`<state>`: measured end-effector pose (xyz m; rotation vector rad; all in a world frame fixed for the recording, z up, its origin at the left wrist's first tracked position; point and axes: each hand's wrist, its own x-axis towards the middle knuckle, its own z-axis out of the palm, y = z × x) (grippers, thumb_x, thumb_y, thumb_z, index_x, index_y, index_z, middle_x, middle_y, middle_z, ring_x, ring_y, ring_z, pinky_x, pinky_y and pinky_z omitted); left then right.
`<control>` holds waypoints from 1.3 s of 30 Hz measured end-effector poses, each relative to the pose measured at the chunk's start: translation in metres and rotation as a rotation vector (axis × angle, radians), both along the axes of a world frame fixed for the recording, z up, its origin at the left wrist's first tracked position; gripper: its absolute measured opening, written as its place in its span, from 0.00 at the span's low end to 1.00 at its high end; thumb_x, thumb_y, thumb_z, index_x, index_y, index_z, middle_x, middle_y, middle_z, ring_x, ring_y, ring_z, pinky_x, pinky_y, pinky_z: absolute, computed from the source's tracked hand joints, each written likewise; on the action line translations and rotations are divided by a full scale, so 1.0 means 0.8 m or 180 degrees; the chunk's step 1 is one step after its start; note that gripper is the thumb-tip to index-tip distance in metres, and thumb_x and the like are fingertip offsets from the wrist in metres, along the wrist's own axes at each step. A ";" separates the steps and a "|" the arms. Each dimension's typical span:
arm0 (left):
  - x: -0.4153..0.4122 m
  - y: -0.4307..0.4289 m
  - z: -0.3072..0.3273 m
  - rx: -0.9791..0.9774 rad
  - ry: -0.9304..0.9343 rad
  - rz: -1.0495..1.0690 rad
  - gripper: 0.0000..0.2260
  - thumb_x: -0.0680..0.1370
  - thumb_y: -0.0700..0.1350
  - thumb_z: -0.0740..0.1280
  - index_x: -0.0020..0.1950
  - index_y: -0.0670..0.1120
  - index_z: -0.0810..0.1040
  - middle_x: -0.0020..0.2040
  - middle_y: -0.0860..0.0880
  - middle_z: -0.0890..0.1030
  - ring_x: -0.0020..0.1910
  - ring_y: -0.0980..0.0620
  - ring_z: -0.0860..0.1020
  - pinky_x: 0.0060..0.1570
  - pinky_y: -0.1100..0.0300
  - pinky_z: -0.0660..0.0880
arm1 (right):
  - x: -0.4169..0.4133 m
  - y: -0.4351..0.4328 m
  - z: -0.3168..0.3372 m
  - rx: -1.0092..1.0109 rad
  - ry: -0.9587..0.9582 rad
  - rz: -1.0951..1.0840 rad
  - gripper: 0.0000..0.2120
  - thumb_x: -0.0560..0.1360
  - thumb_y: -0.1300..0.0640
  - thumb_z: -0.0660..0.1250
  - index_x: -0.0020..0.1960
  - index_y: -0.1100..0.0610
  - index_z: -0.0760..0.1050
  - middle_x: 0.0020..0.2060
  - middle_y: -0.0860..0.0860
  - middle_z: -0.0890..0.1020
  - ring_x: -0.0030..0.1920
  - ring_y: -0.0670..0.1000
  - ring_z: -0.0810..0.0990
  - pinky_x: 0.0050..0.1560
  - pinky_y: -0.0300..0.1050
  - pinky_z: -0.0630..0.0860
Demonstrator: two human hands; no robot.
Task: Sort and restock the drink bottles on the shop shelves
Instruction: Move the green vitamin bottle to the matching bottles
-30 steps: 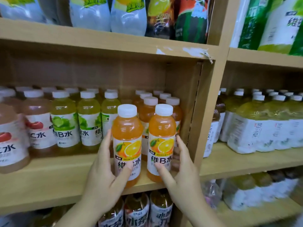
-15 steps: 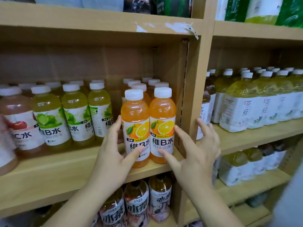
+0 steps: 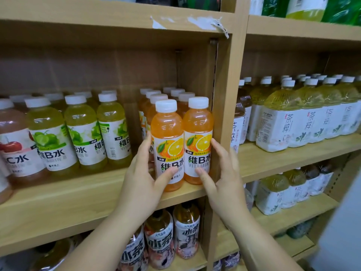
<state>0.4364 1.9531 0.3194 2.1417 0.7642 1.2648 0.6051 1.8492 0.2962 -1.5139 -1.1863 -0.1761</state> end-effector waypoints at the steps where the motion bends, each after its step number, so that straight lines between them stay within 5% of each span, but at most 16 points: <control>1: 0.000 -0.001 0.000 -0.0009 -0.0014 -0.0018 0.44 0.74 0.54 0.75 0.80 0.69 0.50 0.72 0.60 0.73 0.64 0.61 0.76 0.60 0.60 0.78 | 0.001 -0.001 0.000 -0.0010 -0.0016 0.0009 0.34 0.78 0.46 0.70 0.74 0.25 0.54 0.77 0.52 0.63 0.78 0.50 0.62 0.74 0.57 0.68; 6: 0.000 -0.005 0.001 -0.0093 -0.0112 0.0117 0.43 0.73 0.55 0.76 0.78 0.72 0.51 0.68 0.60 0.76 0.60 0.65 0.77 0.55 0.63 0.76 | 0.014 -0.009 0.000 -0.0136 -0.0148 0.0251 0.35 0.78 0.46 0.70 0.73 0.21 0.53 0.80 0.51 0.59 0.80 0.42 0.52 0.76 0.46 0.58; 10: 0.008 -0.017 0.012 0.0114 -0.0206 0.0563 0.43 0.71 0.59 0.74 0.81 0.62 0.55 0.72 0.57 0.71 0.64 0.62 0.73 0.61 0.57 0.75 | 0.043 -0.019 0.027 0.0512 -0.0288 0.0120 0.25 0.76 0.43 0.70 0.71 0.34 0.67 0.71 0.47 0.68 0.72 0.42 0.66 0.69 0.39 0.69; 15: 0.039 -0.053 0.082 0.1147 -0.0545 0.1201 0.36 0.76 0.55 0.74 0.79 0.49 0.62 0.71 0.49 0.68 0.66 0.58 0.67 0.65 0.68 0.65 | 0.105 -0.033 0.094 0.0933 -0.0403 0.0140 0.24 0.76 0.49 0.71 0.70 0.44 0.70 0.64 0.45 0.71 0.66 0.45 0.73 0.62 0.47 0.76; 19: 0.090 -0.088 0.159 0.1969 -0.0839 0.0905 0.32 0.73 0.48 0.73 0.75 0.48 0.67 0.66 0.55 0.68 0.65 0.50 0.73 0.64 0.53 0.73 | 0.168 -0.044 0.185 0.1128 -0.0815 0.0152 0.22 0.75 0.44 0.70 0.67 0.46 0.73 0.62 0.46 0.72 0.66 0.46 0.72 0.64 0.50 0.75; 22: 0.131 -0.115 0.223 0.2222 -0.0931 0.0621 0.28 0.74 0.48 0.73 0.72 0.53 0.68 0.65 0.55 0.72 0.62 0.52 0.75 0.61 0.52 0.74 | 0.215 -0.060 0.257 0.1399 -0.1041 0.0035 0.21 0.75 0.43 0.68 0.64 0.49 0.75 0.61 0.49 0.74 0.64 0.48 0.73 0.62 0.42 0.75; 26: 0.191 -0.137 0.303 0.2144 -0.1023 0.0415 0.23 0.76 0.53 0.71 0.68 0.58 0.69 0.63 0.56 0.74 0.59 0.54 0.75 0.55 0.53 0.77 | 0.273 -0.084 0.328 0.1765 -0.1315 -0.0273 0.19 0.76 0.43 0.67 0.62 0.52 0.77 0.57 0.49 0.76 0.60 0.50 0.74 0.58 0.58 0.76; 33: 0.299 -0.134 0.371 0.1626 -0.0275 0.0512 0.27 0.77 0.55 0.73 0.73 0.55 0.68 0.64 0.54 0.72 0.57 0.55 0.75 0.50 0.60 0.72 | 0.329 -0.073 0.405 0.0995 -0.1247 0.0099 0.21 0.77 0.44 0.71 0.66 0.52 0.74 0.58 0.48 0.72 0.61 0.49 0.73 0.59 0.42 0.68; 39: 0.361 -0.112 0.399 0.0643 -0.0296 0.0495 0.29 0.79 0.58 0.69 0.78 0.53 0.65 0.66 0.53 0.75 0.61 0.51 0.77 0.62 0.48 0.76 | 0.353 -0.048 0.395 0.0710 -0.0879 0.0487 0.27 0.77 0.42 0.70 0.72 0.48 0.67 0.57 0.48 0.77 0.56 0.53 0.80 0.54 0.51 0.76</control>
